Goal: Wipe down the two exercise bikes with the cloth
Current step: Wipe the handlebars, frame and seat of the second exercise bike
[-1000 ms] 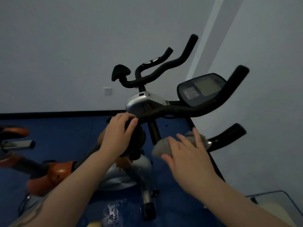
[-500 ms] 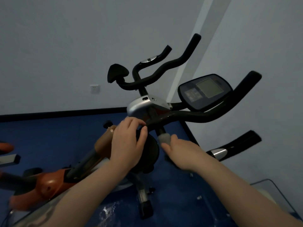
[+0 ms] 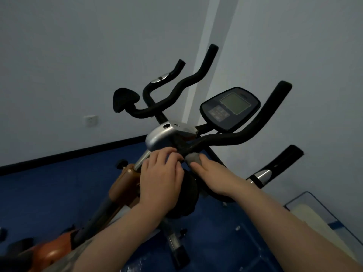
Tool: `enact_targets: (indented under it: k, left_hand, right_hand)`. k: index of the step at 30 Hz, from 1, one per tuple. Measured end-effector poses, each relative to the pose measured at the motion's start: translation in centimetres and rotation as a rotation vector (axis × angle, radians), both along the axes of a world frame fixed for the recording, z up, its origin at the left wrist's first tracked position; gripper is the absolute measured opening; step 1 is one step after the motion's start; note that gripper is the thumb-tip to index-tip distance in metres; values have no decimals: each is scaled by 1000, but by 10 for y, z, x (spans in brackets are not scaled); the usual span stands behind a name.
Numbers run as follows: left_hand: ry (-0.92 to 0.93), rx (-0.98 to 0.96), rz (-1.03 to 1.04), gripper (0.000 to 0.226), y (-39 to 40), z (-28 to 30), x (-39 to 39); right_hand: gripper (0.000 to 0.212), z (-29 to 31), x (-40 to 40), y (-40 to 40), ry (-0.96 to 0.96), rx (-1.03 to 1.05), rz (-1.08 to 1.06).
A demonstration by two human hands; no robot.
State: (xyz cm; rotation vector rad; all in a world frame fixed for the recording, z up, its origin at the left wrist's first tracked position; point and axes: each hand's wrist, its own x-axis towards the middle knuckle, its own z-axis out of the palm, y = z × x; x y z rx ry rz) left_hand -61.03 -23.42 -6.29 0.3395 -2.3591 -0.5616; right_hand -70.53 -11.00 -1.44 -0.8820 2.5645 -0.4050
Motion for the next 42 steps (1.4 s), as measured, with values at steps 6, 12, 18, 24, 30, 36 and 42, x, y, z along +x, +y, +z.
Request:
enact_targets:
  k: [6,12,18,24,30,36,42]
  left_hand:
    - [154,211,-106,22,-2,-4,-1]
    - [205,297,-119,20,-1,-6,1]
    - [199,330,-111,10,1,-3,3]
    - [191,307,-95,14,1,-4,3]
    - [181,338,-70,7,3,-2,3]
    - [162,330,-30,6,5,2,6]
    - [26,517,26,28,37,25,10]
  right_hand:
    - [54,14,18,43,199,306,179]
    - [46,2,1,7,54,84,26]
    - [57,11,14,31,156,331,166]
    - [53,2,0,7,52,98,65]
    - [70,1,19,28,223,289,195]
    - [53,-2,7,14,161,109,89]
    - [46,31,24,76,398,418,373]
